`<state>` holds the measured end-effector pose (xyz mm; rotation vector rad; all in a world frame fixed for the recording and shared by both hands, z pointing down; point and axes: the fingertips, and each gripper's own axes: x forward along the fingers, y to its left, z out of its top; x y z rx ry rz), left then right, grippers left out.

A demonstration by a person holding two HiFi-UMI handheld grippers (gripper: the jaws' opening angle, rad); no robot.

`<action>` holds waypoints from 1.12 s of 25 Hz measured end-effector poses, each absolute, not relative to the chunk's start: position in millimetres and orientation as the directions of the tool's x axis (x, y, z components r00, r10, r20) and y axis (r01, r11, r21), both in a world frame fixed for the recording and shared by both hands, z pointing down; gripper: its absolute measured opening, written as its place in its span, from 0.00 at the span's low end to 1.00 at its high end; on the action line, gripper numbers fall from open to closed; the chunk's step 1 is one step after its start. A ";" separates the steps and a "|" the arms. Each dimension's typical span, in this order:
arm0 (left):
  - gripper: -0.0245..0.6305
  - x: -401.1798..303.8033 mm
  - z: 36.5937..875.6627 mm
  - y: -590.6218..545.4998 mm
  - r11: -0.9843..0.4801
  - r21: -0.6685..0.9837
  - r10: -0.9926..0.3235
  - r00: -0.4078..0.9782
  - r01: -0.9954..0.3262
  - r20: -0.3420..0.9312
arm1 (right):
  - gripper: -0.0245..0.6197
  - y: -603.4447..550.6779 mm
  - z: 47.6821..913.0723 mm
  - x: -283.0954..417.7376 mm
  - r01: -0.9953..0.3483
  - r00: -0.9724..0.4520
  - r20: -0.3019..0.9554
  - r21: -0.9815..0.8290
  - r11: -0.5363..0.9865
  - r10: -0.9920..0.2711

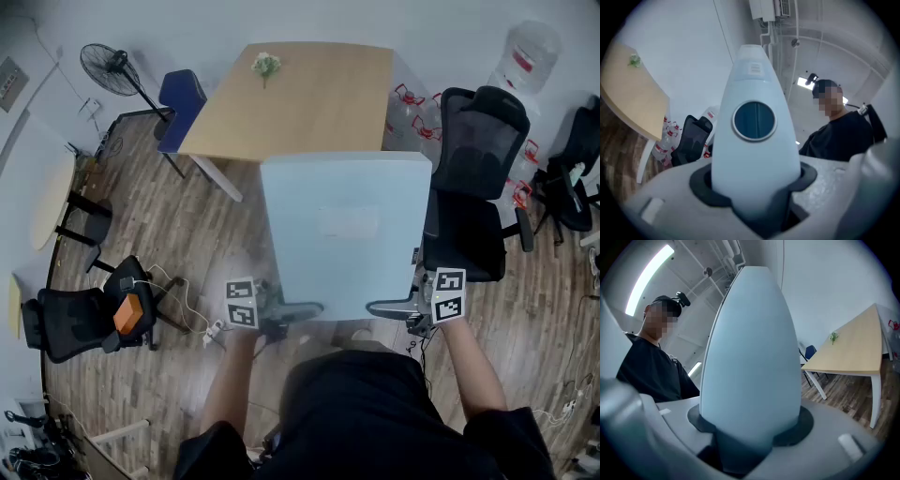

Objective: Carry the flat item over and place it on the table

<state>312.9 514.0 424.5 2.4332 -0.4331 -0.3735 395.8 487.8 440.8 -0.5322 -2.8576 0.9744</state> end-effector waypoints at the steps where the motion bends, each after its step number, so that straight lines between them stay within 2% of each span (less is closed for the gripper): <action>1: 0.49 313.6 425.9 513.9 -0.747 0.629 -0.393 0.906 -0.215 -0.157 | 0.49 487.6 442.1 396.4 0.301 -0.937 -0.041 -0.604 0.738 0.348; 16: 0.49 315.0 434.3 499.5 -0.708 0.665 -0.445 0.881 -0.237 -0.159 | 0.50 467.3 453.3 395.9 0.334 -0.917 -0.055 -0.649 0.683 0.396; 28: 0.50 228.0 432.1 452.8 -0.707 0.663 -0.459 0.873 -0.245 -0.166 | 0.50 419.6 451.2 308.5 0.340 -0.912 -0.053 -0.653 0.677 0.408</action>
